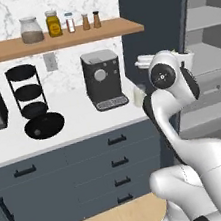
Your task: Grab a lemon wedge from the fridge and one ice cube from the ice bowl, and put them in the glass of lemonade.
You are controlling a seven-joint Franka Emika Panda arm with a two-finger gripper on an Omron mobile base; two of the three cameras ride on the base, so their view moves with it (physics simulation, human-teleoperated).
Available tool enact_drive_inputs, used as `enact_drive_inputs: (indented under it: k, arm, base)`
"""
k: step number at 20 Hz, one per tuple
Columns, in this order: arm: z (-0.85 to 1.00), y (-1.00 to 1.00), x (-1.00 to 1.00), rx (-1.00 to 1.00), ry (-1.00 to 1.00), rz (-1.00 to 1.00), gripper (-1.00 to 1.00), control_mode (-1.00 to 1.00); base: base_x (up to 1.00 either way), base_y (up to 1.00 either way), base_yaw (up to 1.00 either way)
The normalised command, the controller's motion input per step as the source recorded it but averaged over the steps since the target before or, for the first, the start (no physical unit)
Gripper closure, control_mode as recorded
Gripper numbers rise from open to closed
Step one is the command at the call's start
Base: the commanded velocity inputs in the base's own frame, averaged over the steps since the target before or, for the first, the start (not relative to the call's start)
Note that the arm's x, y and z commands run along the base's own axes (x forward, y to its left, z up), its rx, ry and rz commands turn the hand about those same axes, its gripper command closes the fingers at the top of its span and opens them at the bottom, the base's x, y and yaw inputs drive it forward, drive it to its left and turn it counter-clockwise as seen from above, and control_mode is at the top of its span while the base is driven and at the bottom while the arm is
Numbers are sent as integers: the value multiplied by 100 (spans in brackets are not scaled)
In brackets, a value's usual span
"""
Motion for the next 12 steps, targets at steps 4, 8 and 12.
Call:
enact_drive_inputs:
  k: [4,8,12]
  arm:
    - [0,0,0,0,0,0,100,100]
    - [0,0,0,0,0,0,100,100]
    - [0,0,0,0,0,0,100,100]
  base:
    - [82,83,-19]
    - [65,27,-23]
    - [53,0,-21]
